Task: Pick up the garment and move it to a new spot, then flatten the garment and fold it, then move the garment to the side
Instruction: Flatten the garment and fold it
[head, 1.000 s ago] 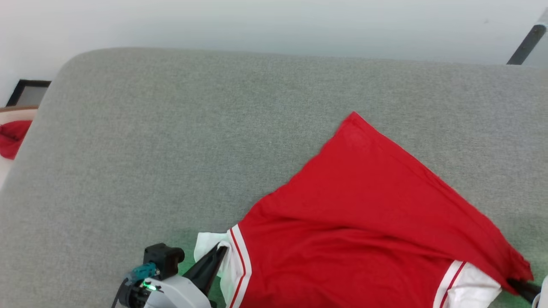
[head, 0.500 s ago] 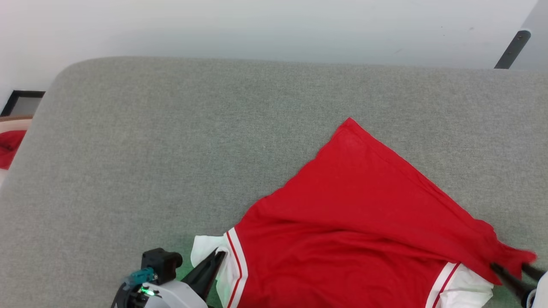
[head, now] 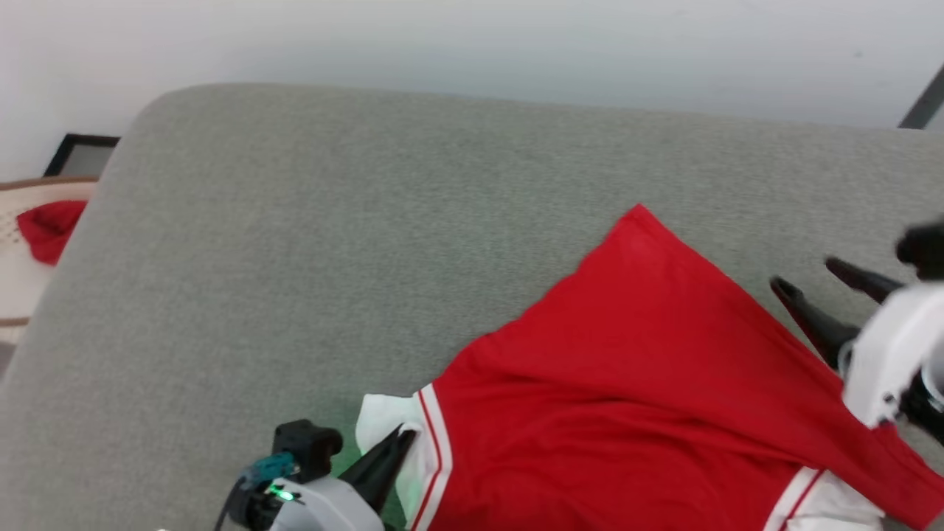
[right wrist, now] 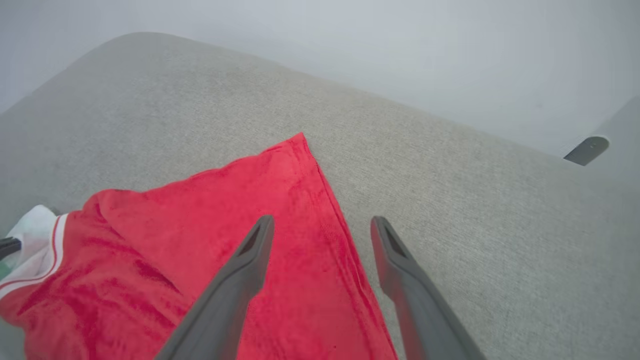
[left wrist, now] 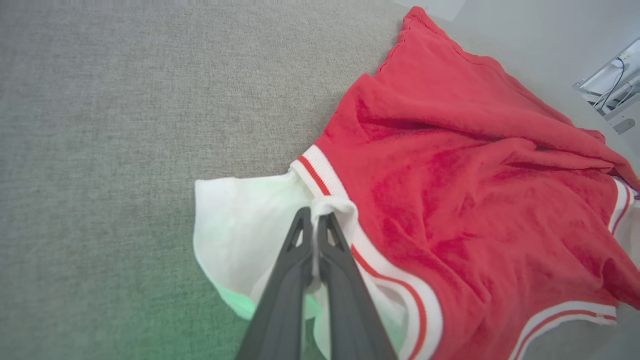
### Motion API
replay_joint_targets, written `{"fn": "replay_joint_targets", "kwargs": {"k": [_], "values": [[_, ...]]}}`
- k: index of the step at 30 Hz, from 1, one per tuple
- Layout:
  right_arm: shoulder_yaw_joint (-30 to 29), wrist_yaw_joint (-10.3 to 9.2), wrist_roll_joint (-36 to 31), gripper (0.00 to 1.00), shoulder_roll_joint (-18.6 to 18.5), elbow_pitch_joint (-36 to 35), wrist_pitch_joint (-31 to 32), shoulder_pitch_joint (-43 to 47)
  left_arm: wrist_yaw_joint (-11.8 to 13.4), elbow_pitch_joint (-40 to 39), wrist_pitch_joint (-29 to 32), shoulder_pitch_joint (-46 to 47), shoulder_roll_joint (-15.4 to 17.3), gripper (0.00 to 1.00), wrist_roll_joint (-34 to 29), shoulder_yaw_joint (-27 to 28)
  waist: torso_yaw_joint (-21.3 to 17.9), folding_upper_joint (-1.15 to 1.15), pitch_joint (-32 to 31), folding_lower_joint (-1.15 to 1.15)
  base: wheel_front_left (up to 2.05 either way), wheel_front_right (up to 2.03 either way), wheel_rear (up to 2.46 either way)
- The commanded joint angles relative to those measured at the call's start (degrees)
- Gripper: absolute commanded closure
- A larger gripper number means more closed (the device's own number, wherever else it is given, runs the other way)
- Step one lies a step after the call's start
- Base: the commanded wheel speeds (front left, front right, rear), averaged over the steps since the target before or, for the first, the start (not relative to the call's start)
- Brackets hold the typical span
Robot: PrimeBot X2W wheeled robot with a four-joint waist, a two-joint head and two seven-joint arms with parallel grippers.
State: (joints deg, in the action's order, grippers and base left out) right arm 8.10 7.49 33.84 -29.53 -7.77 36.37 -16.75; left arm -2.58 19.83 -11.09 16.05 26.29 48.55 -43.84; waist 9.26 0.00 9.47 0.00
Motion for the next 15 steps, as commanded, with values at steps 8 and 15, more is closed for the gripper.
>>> {"fn": "replay_joint_targets", "kwargs": {"k": [8, 15], "values": [[13.6, 0.0, 1.5, 0.0, -3.8, 15.1, -2.5, -17.1, -1.9, 1.3, 0.3, 4.2, -3.4, 1.0, -1.7, -2.3, 6.9, 0.0, 3.5, 0.0, 0.0, 0.0, 0.0], [23.5, -0.01, 4.5, 0.0, -5.6, 28.1, -0.7, -27.7, -3.2, 3.2, -0.4, 7.1, -6.7, 1.0, -2.4, -4.2, 10.9, 0.0, 6.4, 0.0, 0.0, 0.0, 0.0]]}}
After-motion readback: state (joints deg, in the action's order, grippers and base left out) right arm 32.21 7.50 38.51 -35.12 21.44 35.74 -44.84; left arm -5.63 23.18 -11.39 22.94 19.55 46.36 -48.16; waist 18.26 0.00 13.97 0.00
